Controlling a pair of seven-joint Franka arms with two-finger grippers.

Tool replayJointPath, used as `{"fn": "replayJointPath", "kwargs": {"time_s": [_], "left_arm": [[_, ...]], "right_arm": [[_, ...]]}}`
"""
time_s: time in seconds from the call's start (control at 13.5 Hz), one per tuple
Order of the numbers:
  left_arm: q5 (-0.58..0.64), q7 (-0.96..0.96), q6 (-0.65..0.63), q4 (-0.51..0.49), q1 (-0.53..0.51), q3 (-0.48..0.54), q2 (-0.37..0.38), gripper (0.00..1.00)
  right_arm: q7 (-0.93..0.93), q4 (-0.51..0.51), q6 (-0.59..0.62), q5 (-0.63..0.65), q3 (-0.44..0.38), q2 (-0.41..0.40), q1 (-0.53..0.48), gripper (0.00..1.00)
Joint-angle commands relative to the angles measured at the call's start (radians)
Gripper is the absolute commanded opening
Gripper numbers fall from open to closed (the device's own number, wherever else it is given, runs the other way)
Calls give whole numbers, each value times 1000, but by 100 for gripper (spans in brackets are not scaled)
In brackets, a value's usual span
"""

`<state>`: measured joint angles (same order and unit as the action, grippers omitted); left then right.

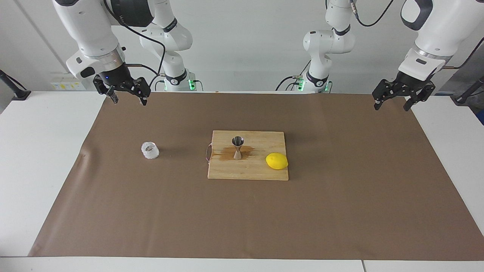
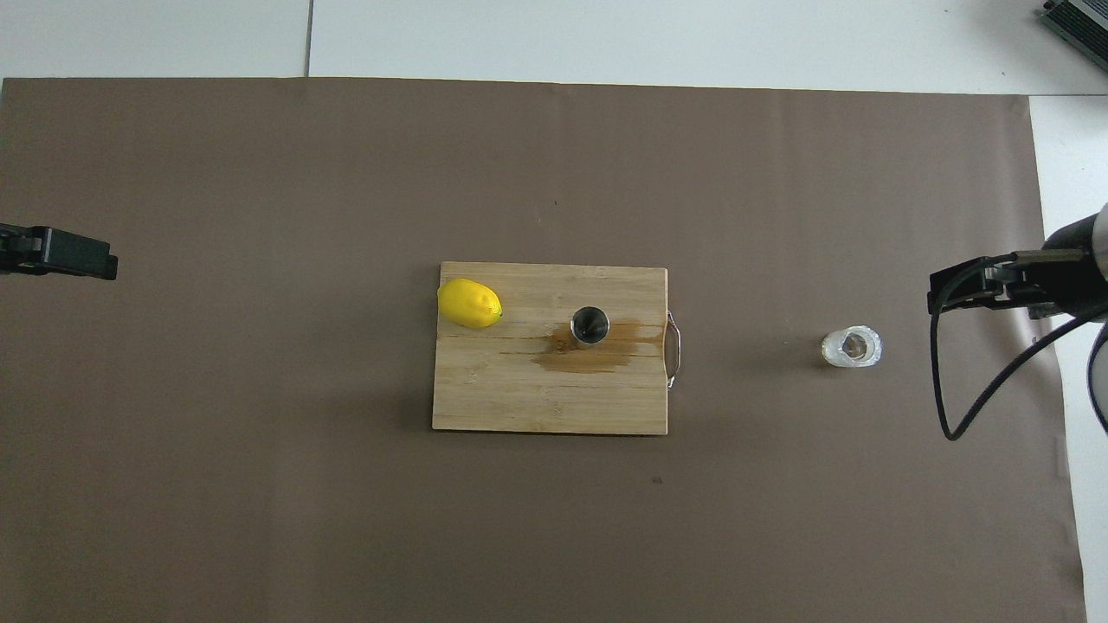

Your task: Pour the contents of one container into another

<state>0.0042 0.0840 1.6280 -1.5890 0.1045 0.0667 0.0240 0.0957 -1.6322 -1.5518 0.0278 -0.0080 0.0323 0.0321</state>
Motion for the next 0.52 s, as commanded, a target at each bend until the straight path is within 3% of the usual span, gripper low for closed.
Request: {"fn": "replayJointPath", "kwargs": {"time_s": [0.0,0.44], "left_arm": [[-12,13,-43,36,-11,-11,2,100],[-39,13,-63,58,-171,-182,-3,100]], "right_arm": [[-19,-23,6,-8,5,24,-11,100],[-19,-23,6,-8,3,24,-11,100]]}}
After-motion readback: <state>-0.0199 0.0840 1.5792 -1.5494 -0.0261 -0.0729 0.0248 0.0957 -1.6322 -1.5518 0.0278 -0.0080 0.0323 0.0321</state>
